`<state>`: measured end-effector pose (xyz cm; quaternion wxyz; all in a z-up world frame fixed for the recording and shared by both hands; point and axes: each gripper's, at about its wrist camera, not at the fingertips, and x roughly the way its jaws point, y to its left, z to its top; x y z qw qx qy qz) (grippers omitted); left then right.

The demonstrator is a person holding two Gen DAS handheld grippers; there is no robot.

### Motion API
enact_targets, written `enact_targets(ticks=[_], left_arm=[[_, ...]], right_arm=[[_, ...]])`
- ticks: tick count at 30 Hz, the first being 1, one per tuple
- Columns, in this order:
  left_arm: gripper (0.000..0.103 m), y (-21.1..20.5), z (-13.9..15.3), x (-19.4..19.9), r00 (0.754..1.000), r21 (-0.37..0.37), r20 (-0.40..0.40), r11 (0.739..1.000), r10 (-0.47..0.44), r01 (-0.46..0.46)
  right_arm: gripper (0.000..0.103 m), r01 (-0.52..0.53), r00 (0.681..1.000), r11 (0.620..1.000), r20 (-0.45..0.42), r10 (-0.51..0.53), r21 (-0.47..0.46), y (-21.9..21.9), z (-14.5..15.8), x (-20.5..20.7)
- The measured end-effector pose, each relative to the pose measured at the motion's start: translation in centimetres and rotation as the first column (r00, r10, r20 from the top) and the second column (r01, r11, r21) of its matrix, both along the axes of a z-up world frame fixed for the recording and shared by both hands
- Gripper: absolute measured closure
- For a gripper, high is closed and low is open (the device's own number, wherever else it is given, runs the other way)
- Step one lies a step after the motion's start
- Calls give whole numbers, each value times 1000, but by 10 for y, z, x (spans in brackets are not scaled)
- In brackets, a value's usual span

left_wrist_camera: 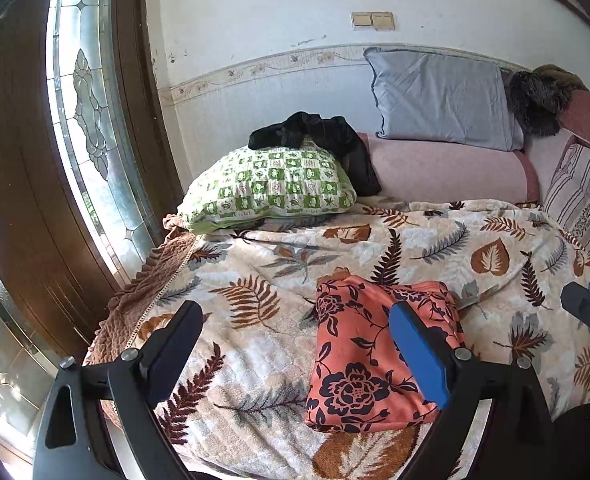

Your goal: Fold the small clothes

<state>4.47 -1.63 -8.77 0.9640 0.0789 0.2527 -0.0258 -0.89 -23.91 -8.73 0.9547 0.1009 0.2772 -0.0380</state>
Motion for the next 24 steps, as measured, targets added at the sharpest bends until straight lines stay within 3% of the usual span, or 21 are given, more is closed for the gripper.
enact_targets(ticks=[5,15,24], left_arm=[[9,5,32,-17,997,-4,72,999,40,-40],[9,12,84,-60,984,-33,175,999,15,-9],[9,7,108,-76,977,-29,212,999,-24,31]], right_arm=[[27,-1,999,1000,41,2,-10,9,20,-15],[27,7,996,999,89,-3,-51,26,51,-39],[27,-26,997,999,73,29,-42,29,49,-33]])
